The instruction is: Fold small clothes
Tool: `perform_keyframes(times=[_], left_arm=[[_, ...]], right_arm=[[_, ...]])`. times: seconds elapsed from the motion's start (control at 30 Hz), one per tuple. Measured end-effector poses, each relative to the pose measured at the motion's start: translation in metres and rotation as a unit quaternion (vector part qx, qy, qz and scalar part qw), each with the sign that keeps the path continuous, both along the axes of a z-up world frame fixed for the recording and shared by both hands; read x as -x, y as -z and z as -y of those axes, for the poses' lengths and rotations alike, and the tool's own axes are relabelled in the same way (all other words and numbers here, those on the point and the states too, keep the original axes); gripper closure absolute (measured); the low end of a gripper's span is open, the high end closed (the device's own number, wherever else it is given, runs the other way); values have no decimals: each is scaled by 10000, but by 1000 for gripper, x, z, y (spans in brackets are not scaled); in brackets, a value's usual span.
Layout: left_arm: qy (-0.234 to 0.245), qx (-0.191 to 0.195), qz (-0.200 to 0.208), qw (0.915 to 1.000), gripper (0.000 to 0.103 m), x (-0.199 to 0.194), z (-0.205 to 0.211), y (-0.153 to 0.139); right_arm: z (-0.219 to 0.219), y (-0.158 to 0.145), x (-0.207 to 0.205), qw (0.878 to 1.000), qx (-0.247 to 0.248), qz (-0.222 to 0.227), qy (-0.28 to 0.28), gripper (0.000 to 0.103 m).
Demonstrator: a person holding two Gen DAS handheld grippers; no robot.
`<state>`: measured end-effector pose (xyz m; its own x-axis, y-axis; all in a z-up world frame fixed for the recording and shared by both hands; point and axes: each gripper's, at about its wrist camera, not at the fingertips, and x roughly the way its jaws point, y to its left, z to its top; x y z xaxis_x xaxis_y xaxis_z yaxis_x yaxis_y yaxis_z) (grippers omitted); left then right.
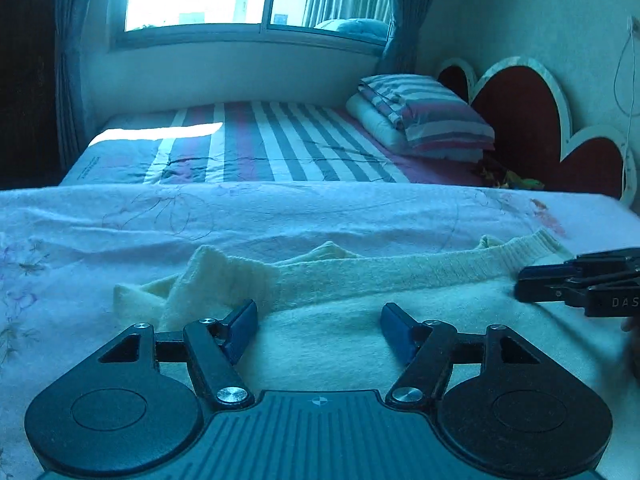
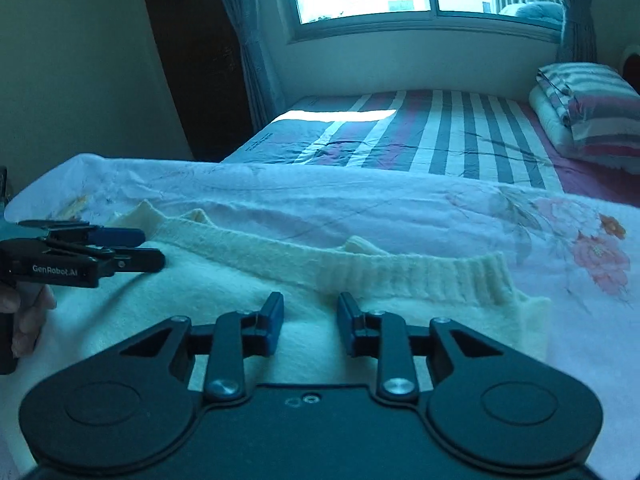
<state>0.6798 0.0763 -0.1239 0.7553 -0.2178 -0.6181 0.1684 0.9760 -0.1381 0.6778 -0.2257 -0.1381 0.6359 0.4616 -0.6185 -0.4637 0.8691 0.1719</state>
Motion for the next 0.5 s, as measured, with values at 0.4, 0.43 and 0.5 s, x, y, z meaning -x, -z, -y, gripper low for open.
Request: perform_keyframes(times=[0.4, 0.43, 0.5], left_arm=[[548, -341, 101, 9979, 35, 75, 50, -7], [504, -397, 167, 9978, 35, 77, 46, -2], [483, -109, 303, 9983, 35, 85, 22, 3]], right_arm=[[-28, -13, 71, 9972, -3, 27, -744, 74], [-28, -10, 71, 9979, 257, 79, -595, 74], [-2, -8, 69, 9998, 145, 2, -157, 79]])
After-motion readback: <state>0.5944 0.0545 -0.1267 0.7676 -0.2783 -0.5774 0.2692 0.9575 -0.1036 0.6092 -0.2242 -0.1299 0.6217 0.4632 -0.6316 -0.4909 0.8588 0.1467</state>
